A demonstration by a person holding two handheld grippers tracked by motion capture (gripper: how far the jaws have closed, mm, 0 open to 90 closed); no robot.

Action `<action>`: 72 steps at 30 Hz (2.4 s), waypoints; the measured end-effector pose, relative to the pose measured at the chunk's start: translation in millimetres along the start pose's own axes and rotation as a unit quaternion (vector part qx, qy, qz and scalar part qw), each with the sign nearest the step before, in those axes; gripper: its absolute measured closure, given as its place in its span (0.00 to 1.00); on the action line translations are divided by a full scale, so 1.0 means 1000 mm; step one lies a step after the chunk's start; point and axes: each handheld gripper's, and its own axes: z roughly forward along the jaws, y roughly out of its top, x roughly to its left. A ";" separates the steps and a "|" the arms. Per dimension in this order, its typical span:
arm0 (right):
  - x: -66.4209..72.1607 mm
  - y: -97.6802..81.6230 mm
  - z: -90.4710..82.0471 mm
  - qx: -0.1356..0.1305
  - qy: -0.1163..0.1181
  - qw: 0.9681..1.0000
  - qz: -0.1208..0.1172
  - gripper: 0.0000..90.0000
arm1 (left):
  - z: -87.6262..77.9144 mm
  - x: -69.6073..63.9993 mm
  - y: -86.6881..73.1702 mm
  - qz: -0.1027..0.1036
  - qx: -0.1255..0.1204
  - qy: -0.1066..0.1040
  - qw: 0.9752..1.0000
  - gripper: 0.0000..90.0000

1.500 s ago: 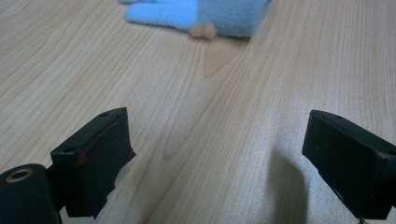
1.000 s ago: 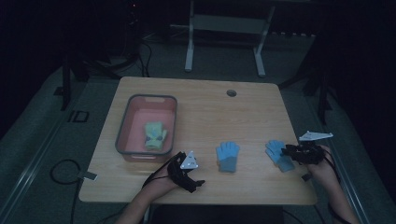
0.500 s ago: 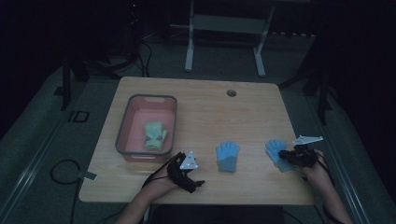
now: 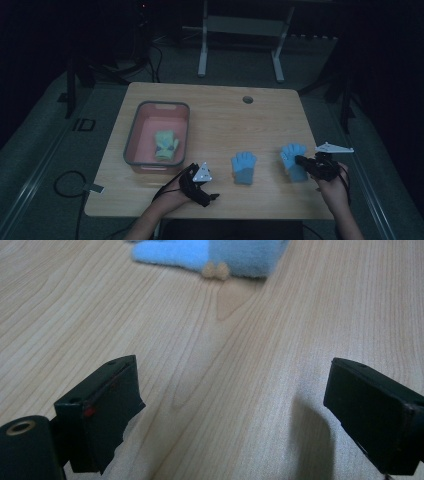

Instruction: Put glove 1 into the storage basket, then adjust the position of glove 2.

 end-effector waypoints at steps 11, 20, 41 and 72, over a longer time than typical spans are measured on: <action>0.035 -0.010 0.017 -0.002 -0.017 0.996 0.086 0.96 | -0.002 -0.001 0.001 0.001 -0.004 -0.004 1.000 0.09; 0.042 -0.019 0.043 0.013 -0.018 0.995 0.093 0.95 | -0.002 -0.001 0.001 -0.002 -0.008 -0.003 1.000 0.09; 0.027 -0.021 0.058 0.044 0.020 0.996 -0.075 0.73 | -0.004 0.001 0.000 -0.001 -0.008 -0.002 1.000 0.09; 0.030 0.010 0.034 0.032 0.038 0.995 -0.082 0.95 | -0.003 0.001 0.000 -0.003 -0.006 -0.001 1.000 0.09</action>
